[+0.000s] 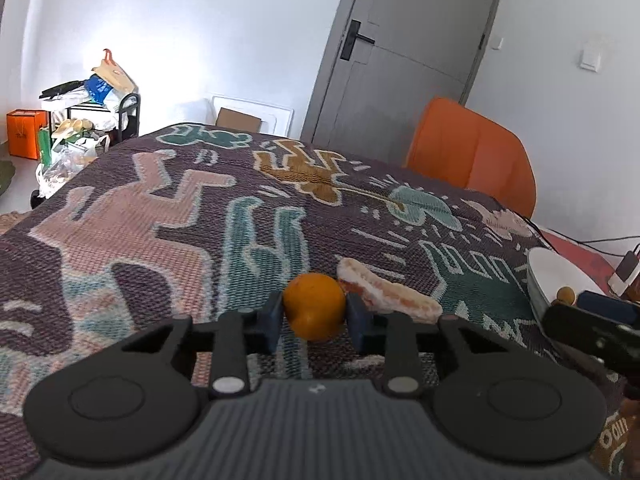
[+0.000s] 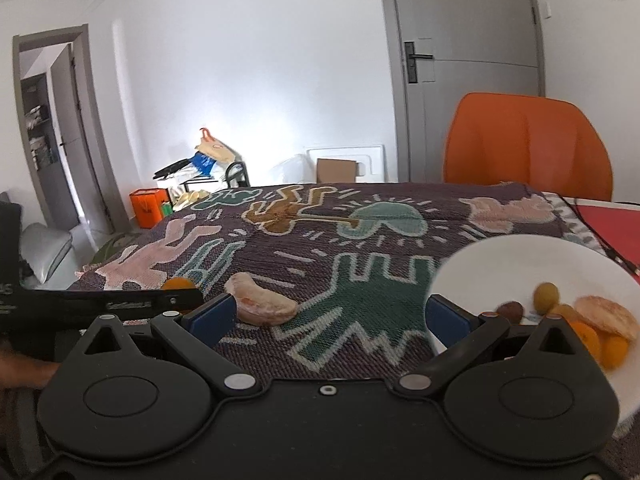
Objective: Organize fruits
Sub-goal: 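Grasp the last peeled orange segment with the right gripper while the left holds the orange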
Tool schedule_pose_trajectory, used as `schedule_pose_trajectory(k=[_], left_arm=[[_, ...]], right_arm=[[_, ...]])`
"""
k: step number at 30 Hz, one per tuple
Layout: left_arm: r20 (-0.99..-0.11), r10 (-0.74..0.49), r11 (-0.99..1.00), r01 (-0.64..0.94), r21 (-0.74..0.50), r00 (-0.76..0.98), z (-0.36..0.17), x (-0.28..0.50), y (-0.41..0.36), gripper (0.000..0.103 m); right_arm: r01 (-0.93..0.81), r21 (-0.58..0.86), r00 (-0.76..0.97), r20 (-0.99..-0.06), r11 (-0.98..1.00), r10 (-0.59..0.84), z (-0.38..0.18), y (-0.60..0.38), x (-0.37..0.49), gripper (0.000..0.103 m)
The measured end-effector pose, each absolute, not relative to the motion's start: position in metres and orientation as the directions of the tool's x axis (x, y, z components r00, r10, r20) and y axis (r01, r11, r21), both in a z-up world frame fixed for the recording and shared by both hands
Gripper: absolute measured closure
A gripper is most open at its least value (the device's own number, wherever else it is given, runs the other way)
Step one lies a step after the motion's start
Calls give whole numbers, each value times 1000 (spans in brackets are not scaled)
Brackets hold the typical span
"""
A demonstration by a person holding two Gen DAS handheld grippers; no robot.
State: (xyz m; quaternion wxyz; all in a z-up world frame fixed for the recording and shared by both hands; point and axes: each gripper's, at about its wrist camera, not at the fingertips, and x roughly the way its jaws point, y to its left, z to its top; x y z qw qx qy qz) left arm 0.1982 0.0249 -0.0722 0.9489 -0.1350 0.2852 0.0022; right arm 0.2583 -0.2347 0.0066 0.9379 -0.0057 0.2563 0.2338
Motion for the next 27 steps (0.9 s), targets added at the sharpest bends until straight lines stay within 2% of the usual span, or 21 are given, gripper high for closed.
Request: schedule_pose_trajectory(k=[7, 18, 27], left_arm=[[-526, -44, 964, -102, -246, 849, -67, 189, 38, 71], [-523, 15, 952, -172, -252, 852, -68, 173, 69, 71], [-520, 46, 940, -213, -266, 853, -68, 161, 91, 71]], right_arm=[[-509, 106, 717, -497, 854, 489, 4, -211, 273, 1], [-586, 140, 622, -554, 798, 553, -9, -176, 296, 11], [-627, 121, 576, -592, 769, 563, -19, -147, 313, 13]])
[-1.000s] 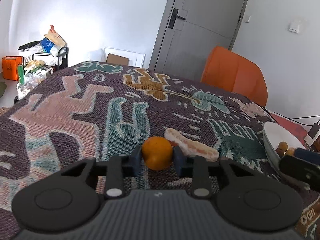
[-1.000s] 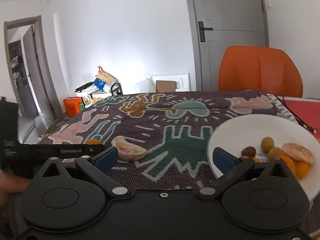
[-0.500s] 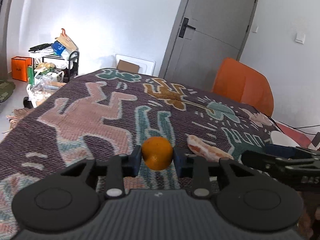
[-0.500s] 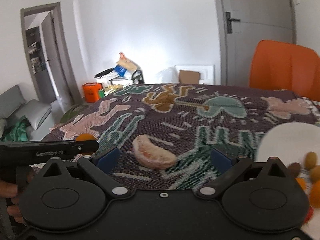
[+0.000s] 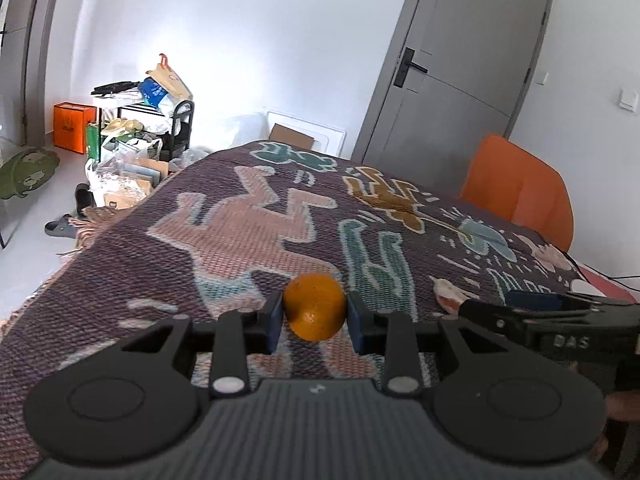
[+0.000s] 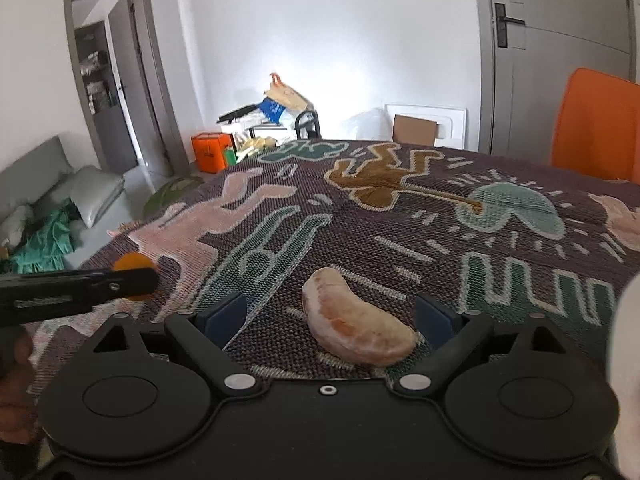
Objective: Organize fruits
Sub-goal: 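Grasp the last peeled orange segment with the right gripper while the left holds the orange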
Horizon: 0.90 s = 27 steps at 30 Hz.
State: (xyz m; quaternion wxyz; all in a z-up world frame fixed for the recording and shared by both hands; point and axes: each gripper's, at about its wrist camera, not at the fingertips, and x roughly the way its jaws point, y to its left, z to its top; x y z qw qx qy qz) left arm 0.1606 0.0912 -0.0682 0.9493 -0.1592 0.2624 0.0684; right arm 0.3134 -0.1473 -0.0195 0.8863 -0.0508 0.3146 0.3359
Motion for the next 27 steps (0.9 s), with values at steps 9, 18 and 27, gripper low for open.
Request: schedule_pose_trajectory(k=[9, 18, 27], left_arm=[[-525, 58, 930, -237, -281, 849, -70, 154, 105, 71], [-520, 47, 930, -228, -290, 853, -70, 152, 101, 71], [-530, 34, 930, -220, -293, 847, -75, 151, 96, 71]], right_arm=[[-628, 119, 553, -627, 769, 549, -35, -137, 335, 16], [-645, 98, 540, -644, 758, 542, -35, -138, 333, 26], [-681, 116, 496, -653, 723, 572, -29, -140, 309, 45]])
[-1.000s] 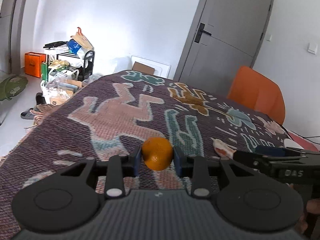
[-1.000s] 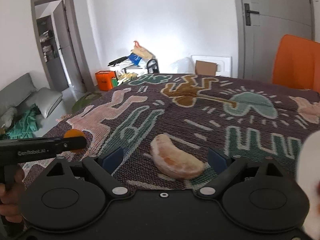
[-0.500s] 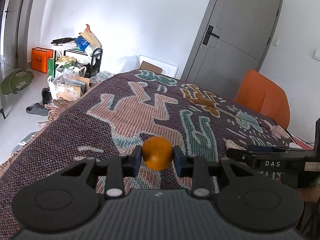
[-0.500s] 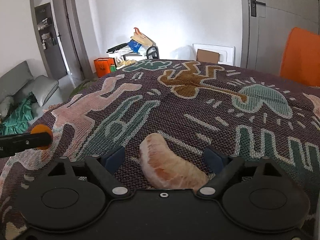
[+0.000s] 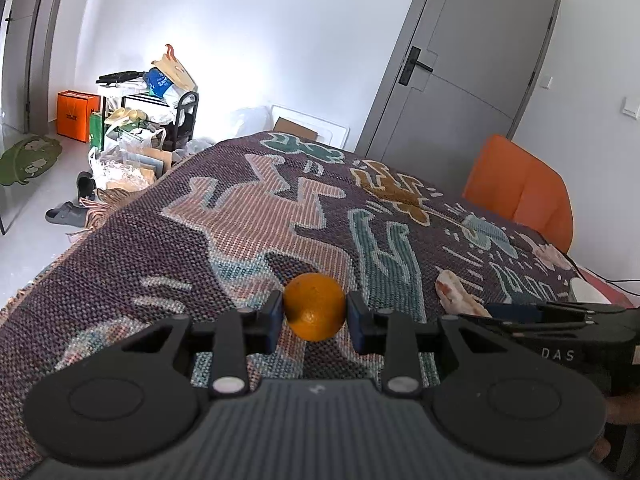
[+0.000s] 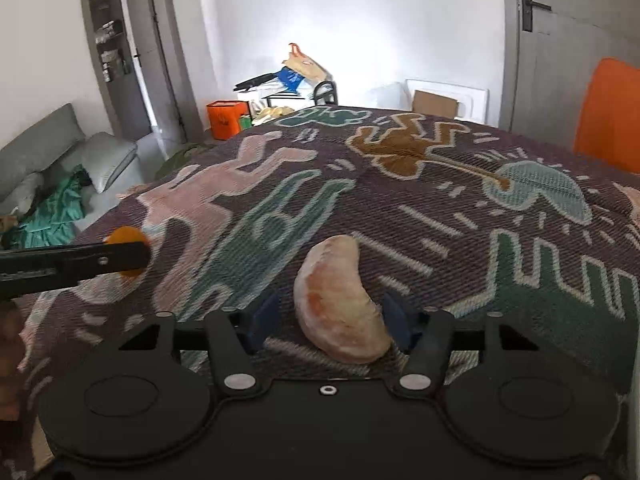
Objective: Organize fruits
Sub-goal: 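Grasp the last peeled orange segment with the right gripper while the left holds the orange, then release the peeled segment on the plate with the right gripper while the left carries the orange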
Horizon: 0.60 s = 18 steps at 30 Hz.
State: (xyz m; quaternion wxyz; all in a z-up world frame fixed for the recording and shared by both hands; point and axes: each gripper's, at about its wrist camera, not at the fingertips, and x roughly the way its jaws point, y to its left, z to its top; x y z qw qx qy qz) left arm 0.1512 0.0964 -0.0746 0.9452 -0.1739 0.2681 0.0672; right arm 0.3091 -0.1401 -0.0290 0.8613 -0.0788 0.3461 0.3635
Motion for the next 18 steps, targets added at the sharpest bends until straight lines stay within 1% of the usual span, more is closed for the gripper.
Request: schedule_pose_trajectory(k=[6, 11, 15, 18], left_arm=[[-535, 33, 930, -222, -293, 844, -76, 152, 97, 71], [-538, 37, 928, -229, -294, 842, -76, 152, 100, 71], [-539, 34, 928, -227, -295, 841, -77, 152, 99, 71], [-538, 31, 931, -221, -292, 842, -77, 151, 97, 71]], right_arm=[[-675, 100, 515, -646, 731, 564, -31, -133, 310, 44], [-685, 52, 534, -641, 726, 551, -35, -126, 307, 45], [-680, 45, 545, -636, 731, 546, -35, -130, 306, 54], [-681, 46, 542, -638, 730, 547, -34, -132, 304, 57]])
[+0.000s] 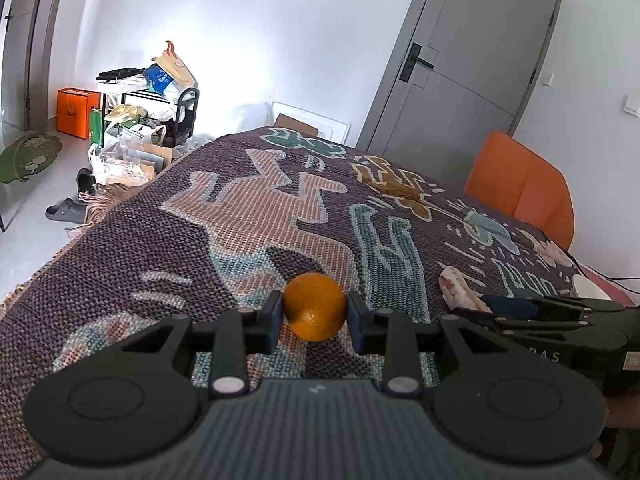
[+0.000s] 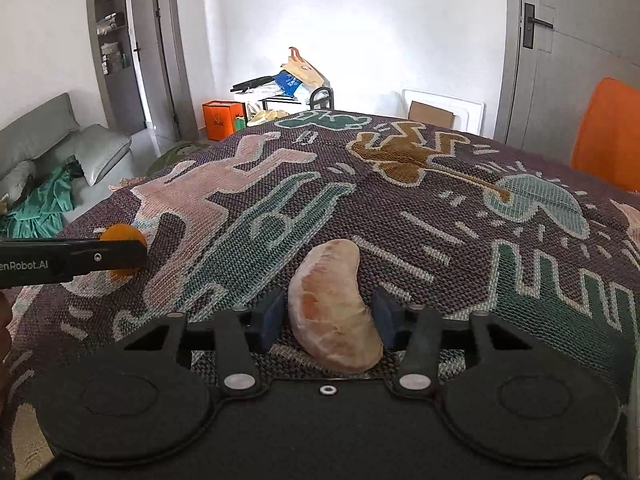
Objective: Organize fruits
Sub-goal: 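Release the peeled segment on the plate with the right gripper while the left carries the orange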
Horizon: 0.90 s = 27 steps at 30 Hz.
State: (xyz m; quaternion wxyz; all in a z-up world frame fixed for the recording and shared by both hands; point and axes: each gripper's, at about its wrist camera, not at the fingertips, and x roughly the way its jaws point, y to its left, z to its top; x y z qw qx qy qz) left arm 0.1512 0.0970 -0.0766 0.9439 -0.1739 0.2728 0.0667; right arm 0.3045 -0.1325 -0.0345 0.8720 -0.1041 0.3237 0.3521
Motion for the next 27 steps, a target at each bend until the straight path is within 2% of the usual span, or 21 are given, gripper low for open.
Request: schedule_pose_trajectory(k=[3, 7, 27], left_arm=[[-536, 29, 930, -219, -294, 844, -75, 151, 95, 71], [-529, 21, 935, -204, -290, 849, -71, 150, 91, 71], [-496, -78, 959, -71, -275, 864, -55, 164, 33, 71]], right_arm=[[-679, 37, 548, -639, 734, 540, -33, -133, 301, 63], [-672, 46, 553, -633, 739, 542, -32, -135, 296, 65], [-588, 92, 649, -539, 803, 537, 5, -199, 273, 66]])
